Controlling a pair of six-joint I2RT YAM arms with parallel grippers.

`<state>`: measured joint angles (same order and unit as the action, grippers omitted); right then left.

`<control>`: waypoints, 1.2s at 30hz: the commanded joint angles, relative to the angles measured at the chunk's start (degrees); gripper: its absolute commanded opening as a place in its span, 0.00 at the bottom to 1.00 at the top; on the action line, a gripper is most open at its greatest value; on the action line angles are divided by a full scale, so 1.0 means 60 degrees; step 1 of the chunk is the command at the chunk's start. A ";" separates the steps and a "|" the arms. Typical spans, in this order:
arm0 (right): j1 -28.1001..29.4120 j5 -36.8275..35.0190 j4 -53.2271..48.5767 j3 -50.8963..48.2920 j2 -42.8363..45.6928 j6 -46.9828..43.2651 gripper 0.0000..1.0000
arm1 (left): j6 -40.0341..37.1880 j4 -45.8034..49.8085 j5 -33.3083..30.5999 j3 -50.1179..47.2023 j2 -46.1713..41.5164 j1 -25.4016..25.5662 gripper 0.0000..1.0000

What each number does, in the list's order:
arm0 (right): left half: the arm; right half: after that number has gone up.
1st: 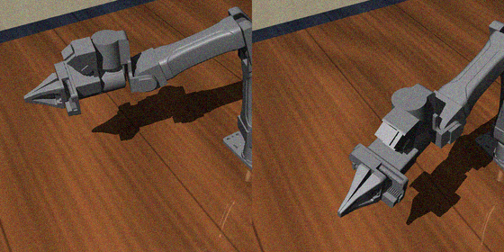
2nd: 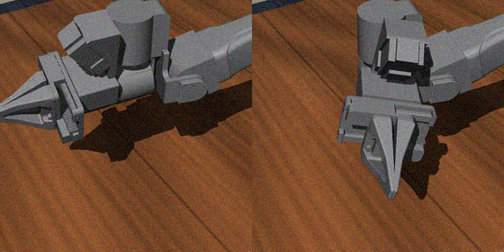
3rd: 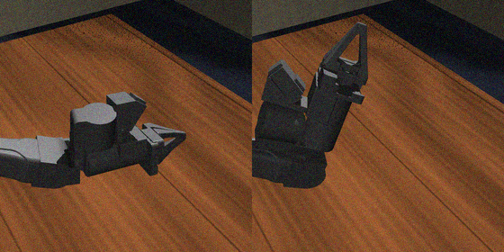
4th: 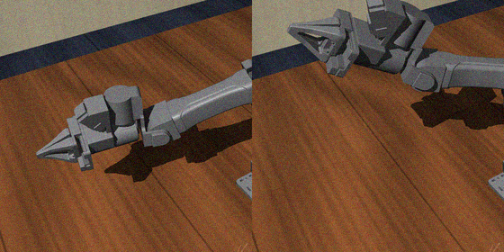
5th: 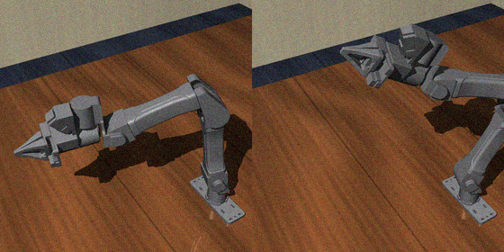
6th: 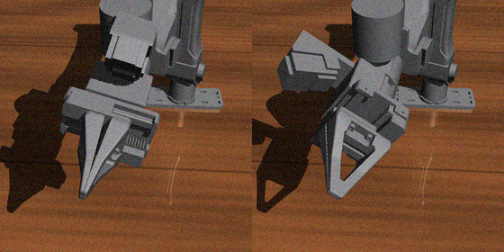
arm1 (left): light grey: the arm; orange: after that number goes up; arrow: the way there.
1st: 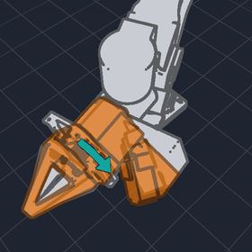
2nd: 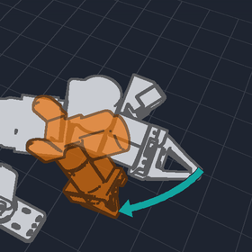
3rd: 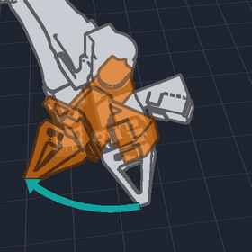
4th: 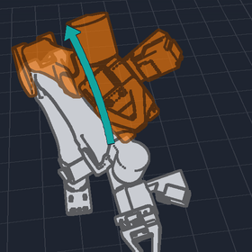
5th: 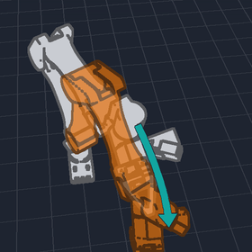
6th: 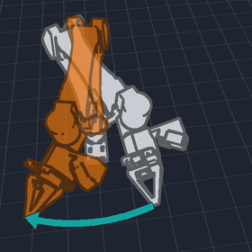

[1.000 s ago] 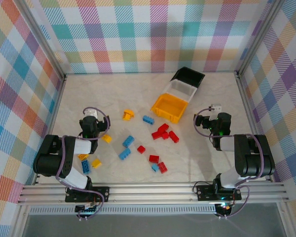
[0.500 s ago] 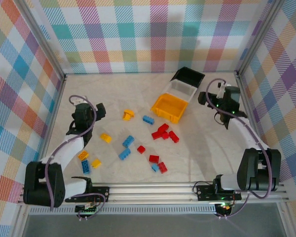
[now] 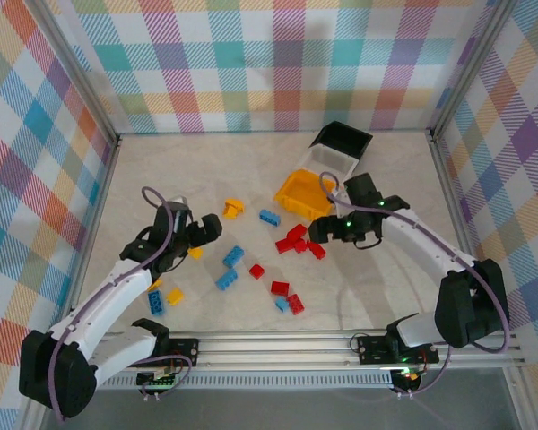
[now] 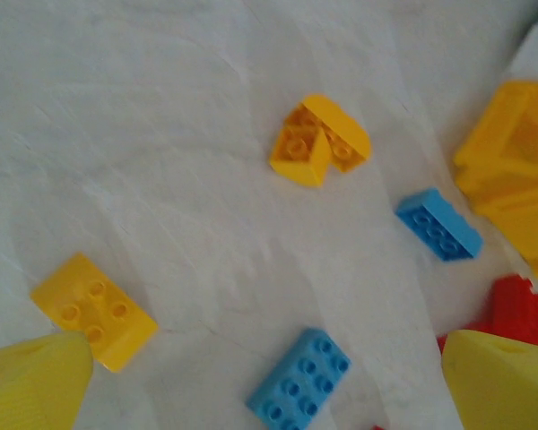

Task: Sort the legos into containers by color

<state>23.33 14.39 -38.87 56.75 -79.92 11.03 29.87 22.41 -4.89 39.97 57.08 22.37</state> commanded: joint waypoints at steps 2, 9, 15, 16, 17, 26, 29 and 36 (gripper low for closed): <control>0.0496 -0.0237 -0.0472 -0.0200 -0.0395 0.0285 0.87 | 0.0404 0.0667 0.0658 -0.0188 -0.0128 0.0535 1.00; 0.1015 -0.0680 -0.0442 0.0022 -0.1346 0.0315 0.82 | 0.0590 0.0517 0.1080 -0.0494 -0.0066 0.0739 1.00; 0.1177 -0.1041 -0.0384 0.0376 -0.2056 0.0263 0.79 | 0.0320 0.0789 0.1180 -0.0465 -0.0123 0.0731 1.00; 0.1195 -0.1196 -0.0399 0.0501 -0.2195 0.0189 0.78 | 0.0298 0.0858 0.1173 -0.0469 -0.0151 0.0739 1.00; 0.1202 -0.1303 -0.0406 0.0637 -0.2384 0.0108 0.77 | 0.0287 0.0924 0.1160 -0.0478 -0.0169 0.0738 1.00; 0.1270 -0.1883 -0.0437 0.1475 -0.3732 -0.0764 0.59 | 0.0171 0.1330 0.0862 -0.0421 -0.0396 0.0708 1.00; 0.1282 -0.2094 -0.0465 0.1473 -0.3826 -0.0957 0.47 | 0.0252 0.1446 0.0802 -0.0442 -0.0498 0.0695 1.00; 0.1282 -0.2323 -0.0291 0.1044 -0.3413 -0.1076 0.27 | 0.0838 0.1221 0.0568 -0.0798 -0.0792 0.0693 1.00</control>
<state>30.79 1.87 -40.14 64.27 -102.35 5.54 32.82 29.58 -0.10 36.51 53.39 26.17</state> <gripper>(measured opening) 0.294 0.998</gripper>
